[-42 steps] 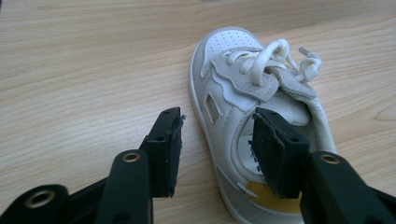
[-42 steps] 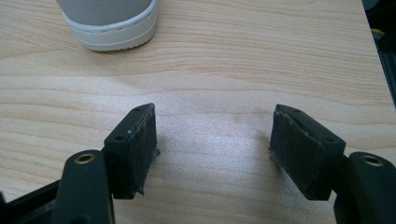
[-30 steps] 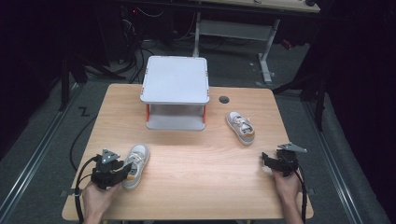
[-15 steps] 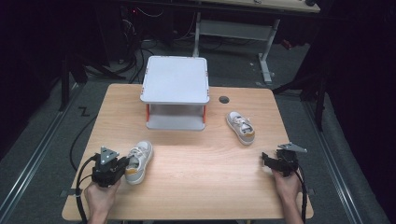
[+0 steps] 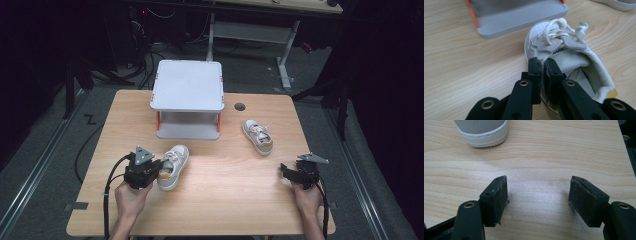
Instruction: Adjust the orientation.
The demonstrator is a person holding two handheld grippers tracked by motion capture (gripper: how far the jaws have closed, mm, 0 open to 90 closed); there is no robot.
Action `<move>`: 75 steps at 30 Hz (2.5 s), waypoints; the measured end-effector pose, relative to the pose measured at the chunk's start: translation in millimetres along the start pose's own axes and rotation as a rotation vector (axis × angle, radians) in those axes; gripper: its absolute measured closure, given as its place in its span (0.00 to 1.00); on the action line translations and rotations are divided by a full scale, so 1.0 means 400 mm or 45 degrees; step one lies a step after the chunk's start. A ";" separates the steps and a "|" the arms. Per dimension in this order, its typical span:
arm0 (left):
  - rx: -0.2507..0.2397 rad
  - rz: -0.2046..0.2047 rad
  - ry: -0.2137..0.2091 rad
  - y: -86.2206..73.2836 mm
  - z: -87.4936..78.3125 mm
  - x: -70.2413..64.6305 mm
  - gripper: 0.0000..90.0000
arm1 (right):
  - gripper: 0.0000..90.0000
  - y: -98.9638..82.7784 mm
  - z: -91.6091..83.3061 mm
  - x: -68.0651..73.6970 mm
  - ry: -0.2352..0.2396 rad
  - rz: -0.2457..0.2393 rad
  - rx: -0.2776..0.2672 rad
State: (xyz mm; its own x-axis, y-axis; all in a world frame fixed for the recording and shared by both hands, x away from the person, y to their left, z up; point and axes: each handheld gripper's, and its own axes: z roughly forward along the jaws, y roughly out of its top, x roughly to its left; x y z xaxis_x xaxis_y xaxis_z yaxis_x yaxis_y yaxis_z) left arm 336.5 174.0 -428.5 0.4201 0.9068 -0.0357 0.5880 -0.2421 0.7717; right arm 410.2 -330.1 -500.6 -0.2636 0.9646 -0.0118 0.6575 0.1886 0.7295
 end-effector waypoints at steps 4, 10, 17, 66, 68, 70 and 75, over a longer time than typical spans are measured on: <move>0.009 0.012 -0.023 0.019 0.022 -0.020 0.94 | 0.35 0.000 0.000 0.000 -0.002 0.001 0.000; 0.037 0.071 -0.059 0.047 0.057 -0.060 0.94 | 0.35 0.000 0.000 0.000 -0.003 0.002 0.000; 0.052 0.092 -0.096 0.070 0.101 -0.095 0.94 | 0.35 0.000 0.000 0.000 -0.004 0.001 -0.001; 0.042 0.036 -0.222 0.128 0.197 -0.182 0.44 | 0.34 0.001 0.001 0.001 0.003 -0.004 0.000; 0.004 0.033 -0.218 0.128 0.179 -0.174 0.43 | 0.34 0.001 0.002 0.001 0.003 -0.005 0.000; -0.009 0.026 -0.218 0.127 0.174 -0.171 0.42 | 0.34 0.001 0.002 0.001 0.004 -0.006 0.000; -0.047 0.008 -0.193 0.123 0.149 -0.146 0.41 | 0.34 0.001 0.002 0.001 0.006 -0.010 0.000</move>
State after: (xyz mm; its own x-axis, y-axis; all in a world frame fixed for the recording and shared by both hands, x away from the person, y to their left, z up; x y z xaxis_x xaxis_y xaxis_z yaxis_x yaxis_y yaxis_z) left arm 382.2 88.6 -426.3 0.5247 0.8422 -0.1243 0.5608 -0.2321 0.7948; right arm 410.8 -329.5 -500.8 -0.2718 0.9622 -0.0141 0.6556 0.1959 0.7293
